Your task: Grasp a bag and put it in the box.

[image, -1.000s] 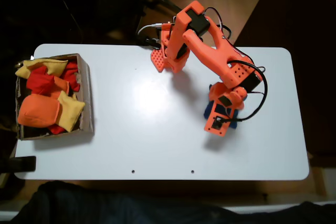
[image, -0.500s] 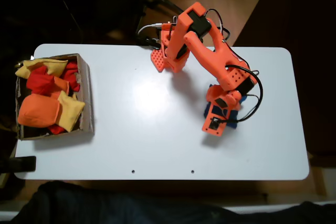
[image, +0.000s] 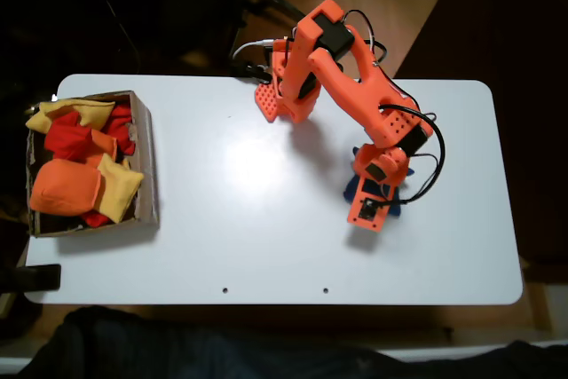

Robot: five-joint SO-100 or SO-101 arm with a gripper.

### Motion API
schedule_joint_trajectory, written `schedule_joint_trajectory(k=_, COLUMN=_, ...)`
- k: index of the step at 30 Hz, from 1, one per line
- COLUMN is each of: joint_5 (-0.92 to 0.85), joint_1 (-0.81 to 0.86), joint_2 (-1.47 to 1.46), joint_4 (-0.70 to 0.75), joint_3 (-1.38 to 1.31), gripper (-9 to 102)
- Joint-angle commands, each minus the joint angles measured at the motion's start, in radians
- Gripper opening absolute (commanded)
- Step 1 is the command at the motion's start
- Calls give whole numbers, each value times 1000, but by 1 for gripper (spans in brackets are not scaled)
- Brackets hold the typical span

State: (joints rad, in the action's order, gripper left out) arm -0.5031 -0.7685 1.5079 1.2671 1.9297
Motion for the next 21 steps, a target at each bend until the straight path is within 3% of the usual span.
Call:
schedule_joint_trajectory(k=1, joint_5=0, joint_1=0, joint_2=5, joint_4=-2, joint_3=26, gripper=26)
schedule_joint_trajectory(k=5, joint_5=-6, joint_1=0, joint_2=21, joint_4=-3, joint_3=34, gripper=15)
schedule_joint_trajectory(k=13, joint_5=12, joint_1=12, joint_2=133, joint_4=34, joint_3=17, gripper=13)
schedule_joint_trajectory(k=21, joint_5=71, joint_1=49, joint_2=275, joint_4=173, joint_3=-141, gripper=12)
